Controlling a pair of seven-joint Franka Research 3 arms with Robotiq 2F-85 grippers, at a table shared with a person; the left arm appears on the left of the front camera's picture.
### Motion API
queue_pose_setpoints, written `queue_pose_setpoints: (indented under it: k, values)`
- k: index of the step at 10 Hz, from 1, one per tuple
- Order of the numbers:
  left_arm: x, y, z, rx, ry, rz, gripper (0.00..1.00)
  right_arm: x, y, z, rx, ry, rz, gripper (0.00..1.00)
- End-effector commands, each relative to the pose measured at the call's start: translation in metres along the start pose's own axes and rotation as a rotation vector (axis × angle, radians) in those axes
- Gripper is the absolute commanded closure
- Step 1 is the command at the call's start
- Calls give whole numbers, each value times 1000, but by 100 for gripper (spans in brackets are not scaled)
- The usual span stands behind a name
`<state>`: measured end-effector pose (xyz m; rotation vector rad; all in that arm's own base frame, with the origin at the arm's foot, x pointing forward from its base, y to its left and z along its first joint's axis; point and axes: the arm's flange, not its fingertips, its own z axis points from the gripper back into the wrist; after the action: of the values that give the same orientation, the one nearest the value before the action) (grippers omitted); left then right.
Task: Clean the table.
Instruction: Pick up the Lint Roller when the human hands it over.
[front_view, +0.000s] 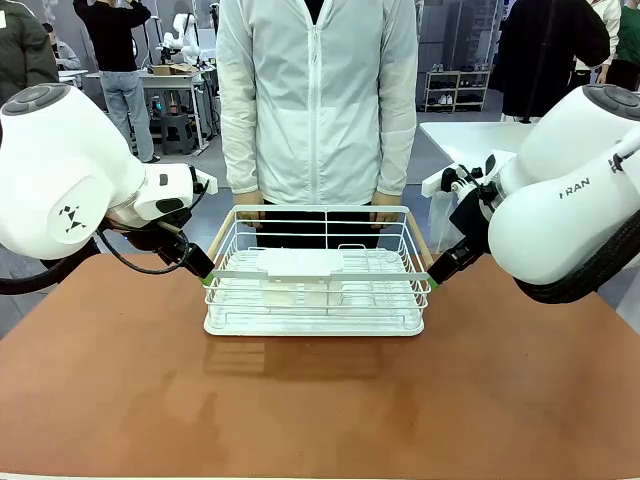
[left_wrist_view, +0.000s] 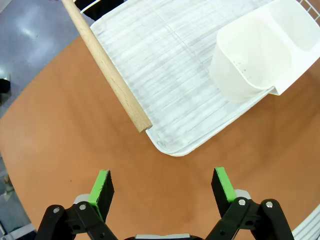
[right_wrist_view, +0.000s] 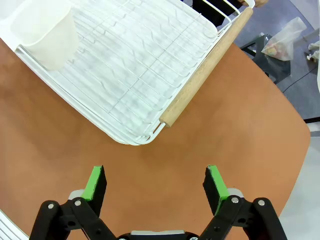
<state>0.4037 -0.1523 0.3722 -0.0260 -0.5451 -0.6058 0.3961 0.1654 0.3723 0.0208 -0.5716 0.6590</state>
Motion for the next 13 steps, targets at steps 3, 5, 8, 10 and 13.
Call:
queue_pose_setpoints:
  k: [3, 5, 8, 10, 13]
  values:
    - [0, 0, 0, 0, 0, 1, 0, 0, 1, 0, 1, 0, 0, 0]
    - [0, 0, 0, 0, 0, 0, 0, 0, 0, 0, 0, 0, 0, 0]
    - [17, 45, 54, -374, -73, 185, 0, -12, -23, 56, 313, -238, -57, 0]
    - [14, 68, 83, -530, -130, 246, 0, -31, -43, 80, 491, -387, -72, 0]
    - [-16, 118, 118, -761, -217, 396, 0, -79, -59, 106, 766, -587, -111, 0]
